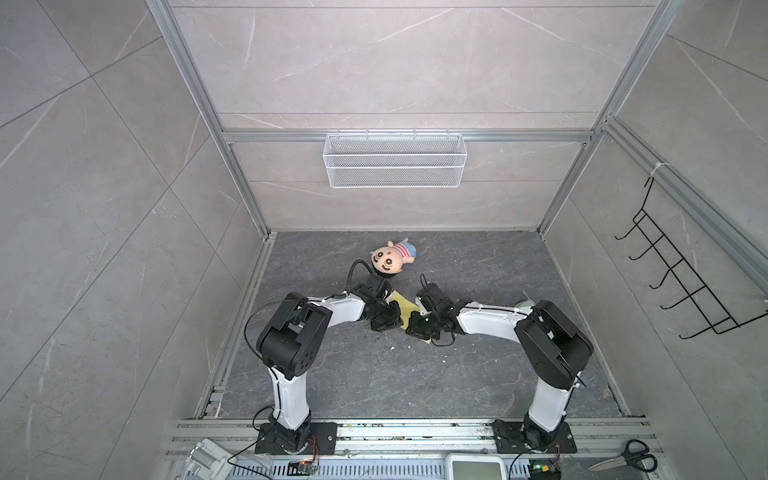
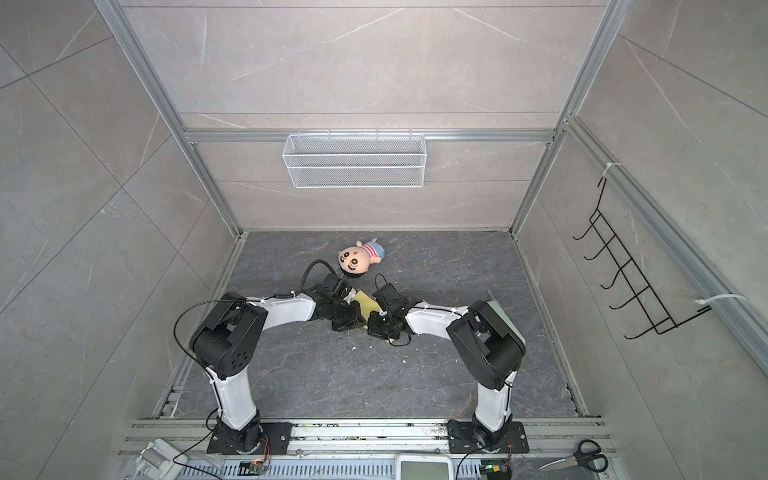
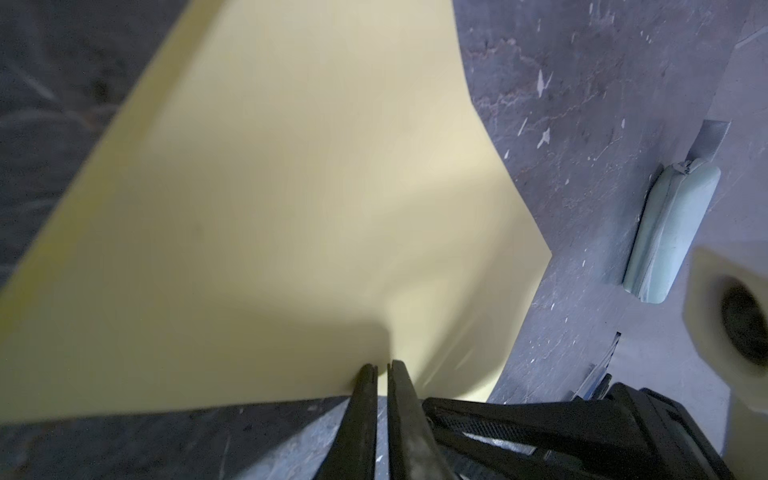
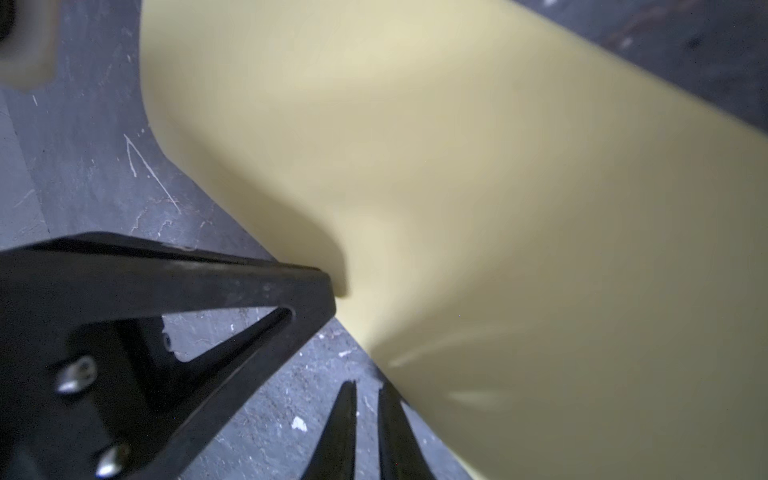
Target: Fold a paper plane with a square sheet of paper (pick it up from the middle)
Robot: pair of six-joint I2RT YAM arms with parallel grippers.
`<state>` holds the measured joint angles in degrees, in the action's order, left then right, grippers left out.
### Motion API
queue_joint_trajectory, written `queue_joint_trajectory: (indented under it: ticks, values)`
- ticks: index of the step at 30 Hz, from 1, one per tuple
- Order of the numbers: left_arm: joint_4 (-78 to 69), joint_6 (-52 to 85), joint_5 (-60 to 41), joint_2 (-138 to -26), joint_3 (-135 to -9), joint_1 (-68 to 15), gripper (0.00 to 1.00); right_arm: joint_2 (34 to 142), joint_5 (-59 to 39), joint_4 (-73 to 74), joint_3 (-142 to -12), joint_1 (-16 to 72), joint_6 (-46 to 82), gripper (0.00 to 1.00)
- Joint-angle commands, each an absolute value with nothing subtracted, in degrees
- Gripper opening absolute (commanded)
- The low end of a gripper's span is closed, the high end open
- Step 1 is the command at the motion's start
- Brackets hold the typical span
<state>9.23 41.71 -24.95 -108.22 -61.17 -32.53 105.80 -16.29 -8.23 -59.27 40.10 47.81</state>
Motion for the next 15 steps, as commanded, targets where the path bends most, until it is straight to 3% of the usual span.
queue_joint_trajectory:
  ticks: [1, 15]
  values:
    - [11.75, 39.29, -24.11, -107.21, -63.68, -32.56, 0.12, 106.76, -16.48, -7.17, -61.02, 39.74, 48.03, 0.16]
    - [15.14, 36.83, -22.68, -109.24, -65.51, -32.47, 0.12, 109.93, -16.03, -10.38, -61.57, 38.5, 49.24, 0.15]
